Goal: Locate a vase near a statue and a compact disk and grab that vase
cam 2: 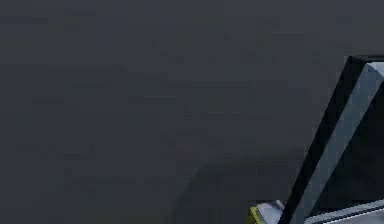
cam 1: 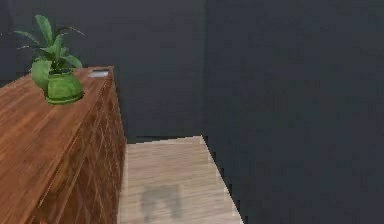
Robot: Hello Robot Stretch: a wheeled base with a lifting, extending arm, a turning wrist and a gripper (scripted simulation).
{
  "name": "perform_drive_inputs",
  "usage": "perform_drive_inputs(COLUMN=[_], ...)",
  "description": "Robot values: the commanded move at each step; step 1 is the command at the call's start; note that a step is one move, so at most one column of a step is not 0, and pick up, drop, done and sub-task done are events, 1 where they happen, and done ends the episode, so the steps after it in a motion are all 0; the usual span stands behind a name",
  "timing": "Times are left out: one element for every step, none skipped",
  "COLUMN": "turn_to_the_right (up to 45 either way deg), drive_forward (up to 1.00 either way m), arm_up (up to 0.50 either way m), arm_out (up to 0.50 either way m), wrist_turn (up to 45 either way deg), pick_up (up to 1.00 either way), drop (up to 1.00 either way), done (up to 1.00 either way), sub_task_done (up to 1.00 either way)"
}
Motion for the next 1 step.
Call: perform_drive_inputs(turn_to_the_right=[-45.0], drive_forward=[0.00], arm_up=[0.00], arm_out=[0.00], wrist_turn=[0.0], pick_up=[0.00], drop=[0.00], done=[0.00], sub_task_done=[0.00])
